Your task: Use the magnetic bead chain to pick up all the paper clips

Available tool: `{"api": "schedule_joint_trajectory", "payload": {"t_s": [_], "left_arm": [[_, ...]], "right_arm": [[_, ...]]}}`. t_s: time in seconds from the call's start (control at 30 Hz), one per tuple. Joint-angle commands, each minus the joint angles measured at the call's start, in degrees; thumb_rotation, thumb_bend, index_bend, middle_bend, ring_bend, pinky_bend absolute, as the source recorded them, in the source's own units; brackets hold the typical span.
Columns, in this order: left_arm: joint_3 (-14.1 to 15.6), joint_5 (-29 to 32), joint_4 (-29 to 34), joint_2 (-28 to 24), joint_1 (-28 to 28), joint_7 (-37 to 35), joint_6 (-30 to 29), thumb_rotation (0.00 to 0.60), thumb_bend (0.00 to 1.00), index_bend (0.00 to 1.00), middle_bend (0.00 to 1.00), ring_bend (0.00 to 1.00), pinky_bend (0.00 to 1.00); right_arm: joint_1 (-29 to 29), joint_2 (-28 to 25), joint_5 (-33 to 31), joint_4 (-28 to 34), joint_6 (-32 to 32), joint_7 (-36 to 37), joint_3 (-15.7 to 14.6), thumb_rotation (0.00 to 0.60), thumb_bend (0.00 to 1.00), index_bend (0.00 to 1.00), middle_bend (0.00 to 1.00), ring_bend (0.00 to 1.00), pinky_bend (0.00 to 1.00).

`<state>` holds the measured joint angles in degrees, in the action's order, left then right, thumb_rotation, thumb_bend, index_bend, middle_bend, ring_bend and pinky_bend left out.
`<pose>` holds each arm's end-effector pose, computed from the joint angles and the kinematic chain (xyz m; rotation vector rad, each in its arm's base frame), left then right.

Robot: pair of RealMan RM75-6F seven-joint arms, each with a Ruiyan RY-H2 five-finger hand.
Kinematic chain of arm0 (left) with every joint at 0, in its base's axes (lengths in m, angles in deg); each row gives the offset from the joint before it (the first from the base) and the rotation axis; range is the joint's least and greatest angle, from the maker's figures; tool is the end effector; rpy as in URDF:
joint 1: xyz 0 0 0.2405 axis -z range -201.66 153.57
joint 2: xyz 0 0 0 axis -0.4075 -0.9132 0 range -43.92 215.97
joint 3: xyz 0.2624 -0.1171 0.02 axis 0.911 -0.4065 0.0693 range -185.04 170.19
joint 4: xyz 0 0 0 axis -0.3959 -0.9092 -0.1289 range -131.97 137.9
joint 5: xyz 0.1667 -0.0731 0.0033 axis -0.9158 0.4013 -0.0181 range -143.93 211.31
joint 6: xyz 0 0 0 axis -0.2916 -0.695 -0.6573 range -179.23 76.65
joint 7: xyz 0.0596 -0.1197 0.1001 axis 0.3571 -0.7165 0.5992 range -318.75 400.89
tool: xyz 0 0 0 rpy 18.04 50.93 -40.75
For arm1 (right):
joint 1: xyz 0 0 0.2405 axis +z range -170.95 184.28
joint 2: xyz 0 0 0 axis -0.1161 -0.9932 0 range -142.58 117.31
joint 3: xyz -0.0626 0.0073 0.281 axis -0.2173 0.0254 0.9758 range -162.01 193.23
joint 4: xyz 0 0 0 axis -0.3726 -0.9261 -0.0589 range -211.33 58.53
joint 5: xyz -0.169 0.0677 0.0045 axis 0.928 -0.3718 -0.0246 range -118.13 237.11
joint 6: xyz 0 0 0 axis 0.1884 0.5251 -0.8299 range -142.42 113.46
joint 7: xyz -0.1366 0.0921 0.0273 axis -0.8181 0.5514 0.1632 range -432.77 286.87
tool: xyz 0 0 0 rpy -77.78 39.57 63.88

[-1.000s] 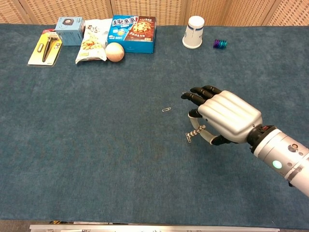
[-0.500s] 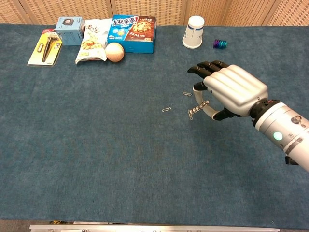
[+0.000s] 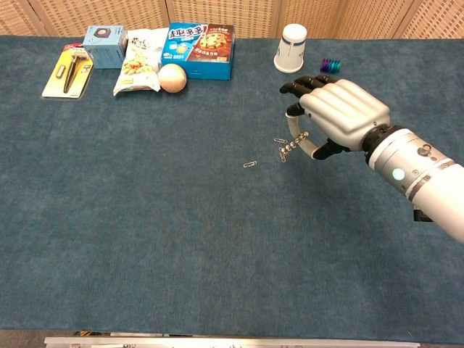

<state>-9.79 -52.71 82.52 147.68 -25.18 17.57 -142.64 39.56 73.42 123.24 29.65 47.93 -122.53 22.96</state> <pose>-0.3733 0.1663 0.2511 -1.2258 -0.9705 -1.0195 -0.1581 -0.2998 0.0120 1.9702 -0.7384 0.7714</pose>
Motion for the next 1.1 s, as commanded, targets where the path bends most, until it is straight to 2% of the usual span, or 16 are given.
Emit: {"api": "schedule_joint_trajectory", "payload": {"t_s": [0.03, 1.1], "left_arm": [[0.0, 0.0, -0.07, -0.01, -0.06, -0.13, -0.03, 0.6, 0.0, 0.52, 0.44, 0.33, 0.44], [-0.24, 0.5, -1.03, -0.22, 0.19, -2.13, 1.42, 0.6, 0.0, 0.52, 0.44, 0.33, 0.44]], "right_arm": [[1.09, 0.6, -1.43, -1.08, -0.55, 0.07, 0.47, 0.6, 0.38, 0.58, 0.12, 0.0, 0.1], [9.12, 4.92, -12.83, -12.18, -2.4, 2.24, 2.49, 0.6, 0.38, 0.58, 0.12, 0.0, 0.1]]}}
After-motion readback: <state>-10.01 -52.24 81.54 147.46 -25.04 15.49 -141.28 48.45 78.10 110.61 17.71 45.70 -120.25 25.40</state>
